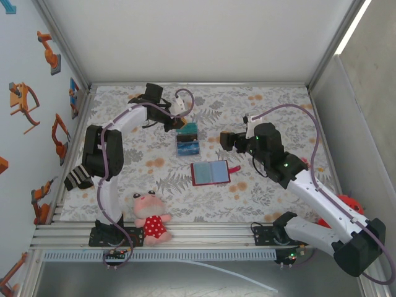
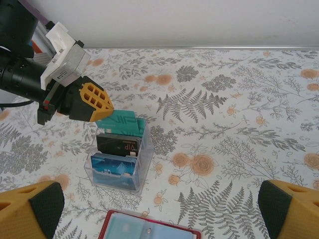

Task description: Take the credit cards out of the card holder

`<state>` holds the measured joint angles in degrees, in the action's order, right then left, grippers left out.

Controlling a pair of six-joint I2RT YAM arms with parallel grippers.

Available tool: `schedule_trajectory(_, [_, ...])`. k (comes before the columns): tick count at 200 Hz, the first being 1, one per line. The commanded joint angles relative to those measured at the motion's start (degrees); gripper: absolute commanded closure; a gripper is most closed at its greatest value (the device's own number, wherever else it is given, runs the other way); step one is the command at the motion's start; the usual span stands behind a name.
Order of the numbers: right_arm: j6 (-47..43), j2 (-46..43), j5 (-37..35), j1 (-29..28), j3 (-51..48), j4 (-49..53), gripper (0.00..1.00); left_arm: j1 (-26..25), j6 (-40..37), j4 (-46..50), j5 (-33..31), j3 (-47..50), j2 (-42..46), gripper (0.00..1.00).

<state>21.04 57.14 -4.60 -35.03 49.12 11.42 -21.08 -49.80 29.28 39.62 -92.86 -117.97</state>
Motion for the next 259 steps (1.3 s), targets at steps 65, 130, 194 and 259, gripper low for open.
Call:
schedule_trajectory(65, [0.5, 0.1, -1.0, 0.0, -0.2, -1.6, 0.00, 0.5, -0.5, -0.3, 1.8, -1.8, -2.5, 0.78])
schedule_trajectory(130, [0.9, 1.0, -0.3, -0.1, 0.3, 1.3, 0.14, 0.5, 6.0, -5.4, 2.0, 2.6, 5.9, 0.76])
schedule_trajectory(194, [3.7, 9.5, -0.2, -1.6, 4.1, 11.5, 0.25, 0.5, 28.6, -28.2, -3.2, 24.2, 27.1, 0.62])
schedule_trajectory(259, [5.7, 21.7, -2.1, -9.7, 9.1, 17.1, 0.35, 0.6, 46.0, -37.0, -10.9, 42.1, 47.3, 0.03])
